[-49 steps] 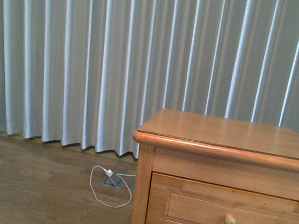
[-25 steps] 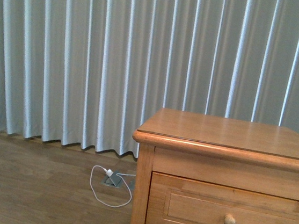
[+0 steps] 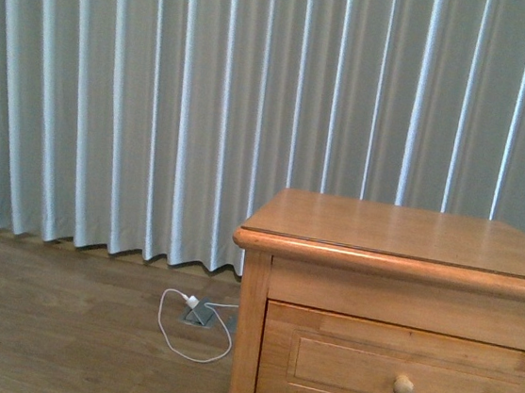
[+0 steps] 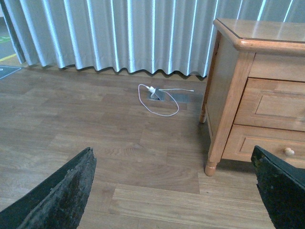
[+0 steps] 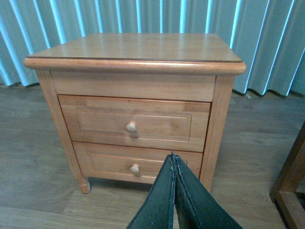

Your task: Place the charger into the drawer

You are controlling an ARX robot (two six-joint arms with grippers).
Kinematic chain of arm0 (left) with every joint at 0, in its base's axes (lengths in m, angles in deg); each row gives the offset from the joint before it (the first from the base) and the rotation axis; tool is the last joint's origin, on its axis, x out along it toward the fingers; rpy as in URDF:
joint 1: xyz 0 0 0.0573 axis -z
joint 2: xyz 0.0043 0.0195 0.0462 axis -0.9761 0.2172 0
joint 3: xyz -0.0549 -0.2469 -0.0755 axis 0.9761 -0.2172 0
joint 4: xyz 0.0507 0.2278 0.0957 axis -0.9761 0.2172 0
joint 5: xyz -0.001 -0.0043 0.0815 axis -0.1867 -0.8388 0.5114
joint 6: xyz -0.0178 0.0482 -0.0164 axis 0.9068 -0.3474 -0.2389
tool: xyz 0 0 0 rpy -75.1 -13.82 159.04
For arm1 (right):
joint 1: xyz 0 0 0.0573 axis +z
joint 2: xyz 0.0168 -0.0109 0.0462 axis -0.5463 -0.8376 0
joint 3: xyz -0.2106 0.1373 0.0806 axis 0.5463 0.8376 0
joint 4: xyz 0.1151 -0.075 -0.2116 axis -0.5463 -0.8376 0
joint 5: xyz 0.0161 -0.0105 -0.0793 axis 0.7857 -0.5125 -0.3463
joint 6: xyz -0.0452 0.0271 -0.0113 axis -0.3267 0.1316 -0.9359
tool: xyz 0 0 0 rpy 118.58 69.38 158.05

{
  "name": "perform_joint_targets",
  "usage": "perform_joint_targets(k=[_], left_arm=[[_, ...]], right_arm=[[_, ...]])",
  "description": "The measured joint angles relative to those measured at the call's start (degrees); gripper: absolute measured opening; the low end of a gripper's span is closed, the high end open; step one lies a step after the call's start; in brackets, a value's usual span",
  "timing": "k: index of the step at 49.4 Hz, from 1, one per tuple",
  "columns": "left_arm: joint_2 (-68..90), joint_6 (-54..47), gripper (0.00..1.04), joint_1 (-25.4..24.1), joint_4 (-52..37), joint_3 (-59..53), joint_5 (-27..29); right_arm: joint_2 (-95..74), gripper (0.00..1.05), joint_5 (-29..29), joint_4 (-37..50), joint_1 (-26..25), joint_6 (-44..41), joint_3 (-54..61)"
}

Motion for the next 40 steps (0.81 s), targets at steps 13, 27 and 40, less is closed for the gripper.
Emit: perform_joint_targets(k=[13,27,40], left_arm=[[0.00,0.00,0.99,0.00,0.00,0.00,-0.02],[0.00,0.00,0.99,0.00,0.00,0.00,0.07],[0.00,0.00,0.99,0.00,0.00,0.00,0.07]], right_arm=[[5.68,0.01,-0.02,-3.41,0.04,0.00,2.36],[13.44,0.01,0.00,-10.91,0.09,0.00,2.38],[13.44,0.01,0.00,-10.91,0.09,-0.02,2.38]])
